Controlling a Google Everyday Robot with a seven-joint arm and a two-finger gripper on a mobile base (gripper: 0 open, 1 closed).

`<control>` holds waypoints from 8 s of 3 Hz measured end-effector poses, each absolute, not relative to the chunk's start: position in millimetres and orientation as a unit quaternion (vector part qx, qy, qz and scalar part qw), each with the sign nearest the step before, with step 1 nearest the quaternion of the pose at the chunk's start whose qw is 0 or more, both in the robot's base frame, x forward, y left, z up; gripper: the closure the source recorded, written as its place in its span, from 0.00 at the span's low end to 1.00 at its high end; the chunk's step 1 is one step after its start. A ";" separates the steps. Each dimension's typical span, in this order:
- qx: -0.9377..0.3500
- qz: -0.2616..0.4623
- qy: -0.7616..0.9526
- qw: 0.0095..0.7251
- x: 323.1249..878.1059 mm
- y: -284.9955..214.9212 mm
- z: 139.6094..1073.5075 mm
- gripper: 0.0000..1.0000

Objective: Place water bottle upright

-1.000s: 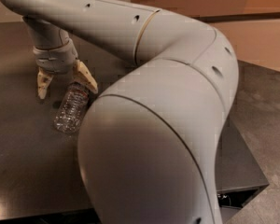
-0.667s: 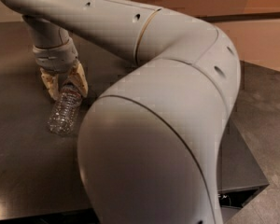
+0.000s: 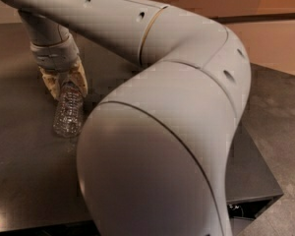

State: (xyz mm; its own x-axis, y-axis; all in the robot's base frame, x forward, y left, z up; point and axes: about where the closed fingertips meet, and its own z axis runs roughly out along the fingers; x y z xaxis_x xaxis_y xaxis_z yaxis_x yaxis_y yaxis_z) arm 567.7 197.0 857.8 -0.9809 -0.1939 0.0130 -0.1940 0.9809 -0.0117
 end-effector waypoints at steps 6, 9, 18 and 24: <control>0.477 -0.010 -0.827 -0.297 583.0 219.0 951.5 1.00; 0.475 -0.071 -0.793 -0.375 583.7 224.4 969.7 1.00; 0.425 -0.347 -0.609 -0.573 575.3 212.5 951.7 1.00; 0.409 -0.361 -0.603 -0.581 549.5 214.0 924.8 0.36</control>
Offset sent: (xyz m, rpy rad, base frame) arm 0.0407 0.0251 0.0681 -0.1253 -0.2447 0.6479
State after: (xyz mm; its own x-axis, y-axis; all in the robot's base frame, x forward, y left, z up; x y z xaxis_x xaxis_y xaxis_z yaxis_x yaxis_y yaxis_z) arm 549.5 214.0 924.8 0.0112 -0.0732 -0.9973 -0.9140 0.4038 -0.0399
